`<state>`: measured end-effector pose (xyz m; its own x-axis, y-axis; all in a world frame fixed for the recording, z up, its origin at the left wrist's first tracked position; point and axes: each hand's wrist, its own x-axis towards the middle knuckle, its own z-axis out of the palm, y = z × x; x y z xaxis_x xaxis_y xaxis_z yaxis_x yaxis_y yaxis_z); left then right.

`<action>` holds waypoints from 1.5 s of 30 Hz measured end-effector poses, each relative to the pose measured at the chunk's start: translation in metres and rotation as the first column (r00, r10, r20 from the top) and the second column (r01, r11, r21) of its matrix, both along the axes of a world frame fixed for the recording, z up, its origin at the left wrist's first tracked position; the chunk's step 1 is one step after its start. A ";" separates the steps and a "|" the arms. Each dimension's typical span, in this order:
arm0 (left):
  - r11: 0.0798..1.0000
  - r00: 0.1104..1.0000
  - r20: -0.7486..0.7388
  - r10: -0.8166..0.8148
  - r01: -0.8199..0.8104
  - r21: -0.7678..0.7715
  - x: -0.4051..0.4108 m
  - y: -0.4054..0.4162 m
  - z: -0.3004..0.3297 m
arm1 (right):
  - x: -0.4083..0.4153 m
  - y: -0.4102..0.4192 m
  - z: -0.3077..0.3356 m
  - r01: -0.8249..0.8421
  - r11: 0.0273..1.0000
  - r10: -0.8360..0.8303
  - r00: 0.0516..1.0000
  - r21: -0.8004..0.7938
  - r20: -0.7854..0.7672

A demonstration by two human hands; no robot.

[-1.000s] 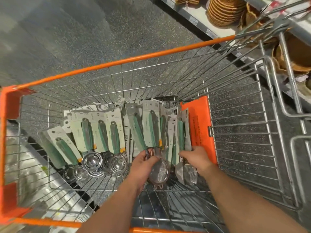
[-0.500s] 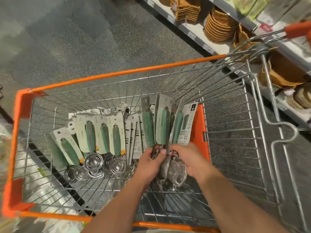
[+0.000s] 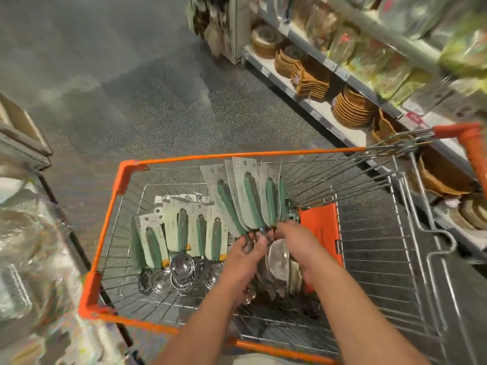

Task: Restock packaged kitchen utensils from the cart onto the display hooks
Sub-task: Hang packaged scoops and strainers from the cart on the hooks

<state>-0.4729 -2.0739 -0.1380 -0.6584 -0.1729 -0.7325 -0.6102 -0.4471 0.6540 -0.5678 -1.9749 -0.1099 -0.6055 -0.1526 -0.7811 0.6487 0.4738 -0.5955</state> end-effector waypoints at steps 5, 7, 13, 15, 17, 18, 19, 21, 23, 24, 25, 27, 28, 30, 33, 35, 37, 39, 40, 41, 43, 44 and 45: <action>0.998 0.996 -0.053 0.066 -0.065 0.017 0.013 -0.028 0.031 | 0.020 -0.020 0.036 0.005 0.998 -0.009 0.998 -0.057 -0.054; 0.995 0.996 -0.045 0.083 -0.080 0.051 0.018 -0.034 0.042 | 0.026 -0.025 0.045 0.000 0.996 -0.009 0.996 -0.090 -0.094; 0.983 0.984 -0.018 0.179 -0.178 0.041 0.028 -0.029 0.069 | 0.027 -0.021 0.066 -0.136 0.978 0.098 0.969 -0.156 -0.225; 0.976 0.976 -0.011 0.216 -0.216 -0.035 0.031 -0.024 0.079 | 0.025 -0.015 0.071 -0.187 0.961 0.134 0.960 -0.203 -0.248; 0.947 0.951 -0.018 0.307 -0.308 -0.088 0.036 -0.015 0.085 | 0.023 -0.008 0.076 -0.259 0.932 0.196 0.949 -0.255 -0.249; 0.928 0.935 -0.029 0.354 -0.355 -0.115 0.039 -0.008 0.089 | 0.021 -0.004 0.078 -0.295 0.914 0.229 0.942 -0.278 -0.247; 0.906 0.918 -0.039 0.395 -0.396 -0.148 0.043 -0.002 0.091 | 0.019 0.000 0.079 -0.322 0.899 0.255 0.936 -0.298 -0.241; 0.860 0.877 -0.053 0.477 -0.478 -0.181 0.054 0.017 0.091 | 0.017 0.008 0.085 -0.417 0.849 0.349 0.904 -0.323 -0.248; 0.799 0.813 -0.103 0.573 -0.583 -0.151 0.068 0.039 0.095 | 0.019 0.014 0.088 -0.518 0.784 0.456 0.854 -0.342 -0.250; 0.766 0.776 -0.136 0.616 -0.630 -0.124 0.074 0.047 0.097 | 0.021 0.015 0.091 -0.559 0.747 0.501 0.829 -0.361 -0.247; 0.728 0.732 -0.169 0.660 -0.679 -0.096 0.083 0.056 0.100 | 0.026 0.015 0.094 -0.601 0.703 0.550 0.798 -0.380 -0.244; 0.659 0.649 -0.222 0.728 -0.751 -0.031 0.101 0.069 0.103 | 0.037 0.011 0.101 -0.675 0.613 0.634 0.730 -0.410 -0.254; 0.621 0.602 -0.243 0.760 -0.784 0.000 0.111 0.076 0.104 | 0.044 0.008 0.103 -0.712 0.569 0.675 0.690 -0.412 -0.261; 0.540 0.516 -0.255 0.818 -0.841 0.029 0.133 0.084 0.102 | 0.059 0.001 0.109 -0.759 0.485 0.742 0.620 -0.434 -0.255; 0.411 0.392 -0.237 0.889 -0.911 0.034 0.168 0.101 0.102 | 0.090 -0.004 0.119 -0.806 0.356 0.831 0.505 -0.473 -0.233; 0.317 0.312 -0.187 0.931 -0.948 -0.006 0.186 0.109 0.103 | 0.106 -0.005 0.121 -0.844 0.279 0.867 0.427 -0.458 -0.258; 0.177 0.189 -0.156 0.970 -0.980 -0.089 0.214 0.125 0.105 | 0.129 -0.003 0.123 -0.879 0.176 0.895 0.330 -0.443 -0.298; 0.058 0.085 -0.168 0.982 -0.985 -0.160 0.238 0.141 0.110 | 0.152 -0.001 0.125 -0.893 0.109 0.907 0.269 -0.437 -0.323; 0.012 0.046 -0.177 0.983 -0.982 -0.187 0.252 0.153 0.112 | 0.166 0.004 0.126 -0.896 0.072 0.913 0.236 -0.438 -0.333; -0.032 0.009 -0.184 0.983 -0.974 -0.223 0.265 0.166 0.115 | 0.181 0.010 0.127 -0.889 0.046 0.918 0.217 -0.456 -0.332; -0.133 -0.071 -0.219 0.973 -0.950 -0.282 0.290 0.198 0.124 | 0.213 0.028 0.130 -0.872 -0.007 0.927 0.178 -0.489 -0.331; -0.160 -0.091 -0.231 0.969 -0.940 -0.300 0.300 0.212 0.124 | 0.226 0.039 0.131 -0.869 -0.042 0.927 0.151 -0.493 -0.345; -0.192 -0.119 -0.239 0.964 -0.931 -0.310 0.312 0.232 0.130 | 0.242 0.054 0.133 -0.862 -0.084 0.925 0.119 -0.499 -0.361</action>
<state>-0.1610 -1.8420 -0.0083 0.4923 -0.7374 -0.4625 0.2633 -0.3804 0.8866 -0.3253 -1.9211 0.0234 0.4439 -0.8368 -0.3206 -0.0383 0.3397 -0.9398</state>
